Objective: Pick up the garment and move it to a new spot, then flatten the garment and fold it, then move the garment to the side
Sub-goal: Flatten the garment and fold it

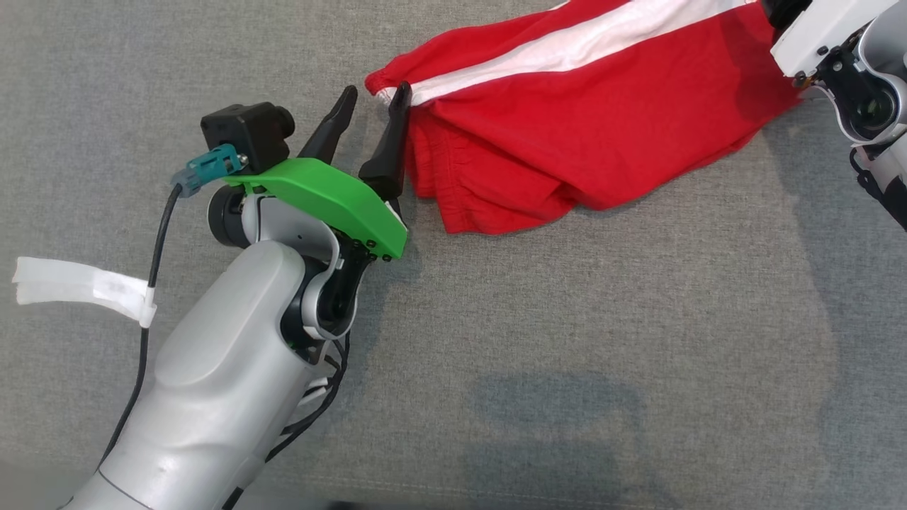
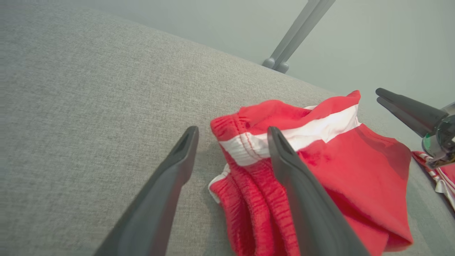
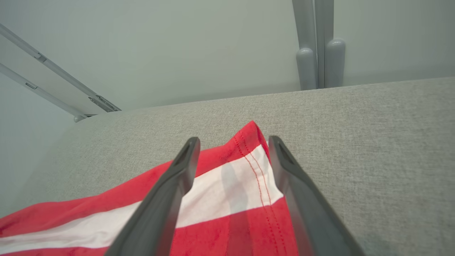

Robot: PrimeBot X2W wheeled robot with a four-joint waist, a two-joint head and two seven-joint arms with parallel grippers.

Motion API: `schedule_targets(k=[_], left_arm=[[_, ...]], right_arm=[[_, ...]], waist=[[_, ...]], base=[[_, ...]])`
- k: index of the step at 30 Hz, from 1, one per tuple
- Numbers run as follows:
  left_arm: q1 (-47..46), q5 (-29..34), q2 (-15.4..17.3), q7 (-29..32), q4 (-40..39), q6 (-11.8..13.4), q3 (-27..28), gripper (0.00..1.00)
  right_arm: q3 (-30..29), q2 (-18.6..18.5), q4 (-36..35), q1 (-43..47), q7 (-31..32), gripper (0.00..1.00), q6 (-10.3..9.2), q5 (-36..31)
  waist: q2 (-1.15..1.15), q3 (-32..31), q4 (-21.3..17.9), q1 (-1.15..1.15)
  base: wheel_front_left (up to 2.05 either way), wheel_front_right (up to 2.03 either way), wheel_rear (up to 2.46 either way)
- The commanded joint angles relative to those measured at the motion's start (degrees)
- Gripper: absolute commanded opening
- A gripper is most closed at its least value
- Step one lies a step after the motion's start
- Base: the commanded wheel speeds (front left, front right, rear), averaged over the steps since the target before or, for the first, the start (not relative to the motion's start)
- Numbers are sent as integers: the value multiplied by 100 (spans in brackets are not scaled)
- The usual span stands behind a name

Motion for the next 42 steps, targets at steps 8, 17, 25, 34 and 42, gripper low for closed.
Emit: schedule_targets(k=[8, 17, 25, 34, 42], left_arm=[[180, 72, 220, -129, -130, 54, 35, 100], [591, 63, 436, -109, -612, 125, -49, 100], [894, 24, 533, -18, -1041, 247, -130, 100], [1169, -68, 572, -14, -1324, 313, -170, 100], [1295, -140, 543, -71, -1349, 306, -168, 100]], right_arm=[[303, -191, -17, 176, -235, 100, -6, 186], [645, -374, 420, 213, -2, 100, -6, 205], [821, -320, 890, -50, 807, 100, -5, 362], [1050, -401, 1556, -300, 1980, 100, -4, 407], [1220, -391, 1985, -262, 2666, 100, -7, 398]], waist=[[0, -301, -66, 0], [0, -578, -6, 0], [0, -562, 183, 0], [0, -500, 547, 0], [0, -462, 733, 0]], base=[[0, 0, 0], [0, 0, 0], [0, 0, 0], [0, 0, 0], [0, 0, 0]])
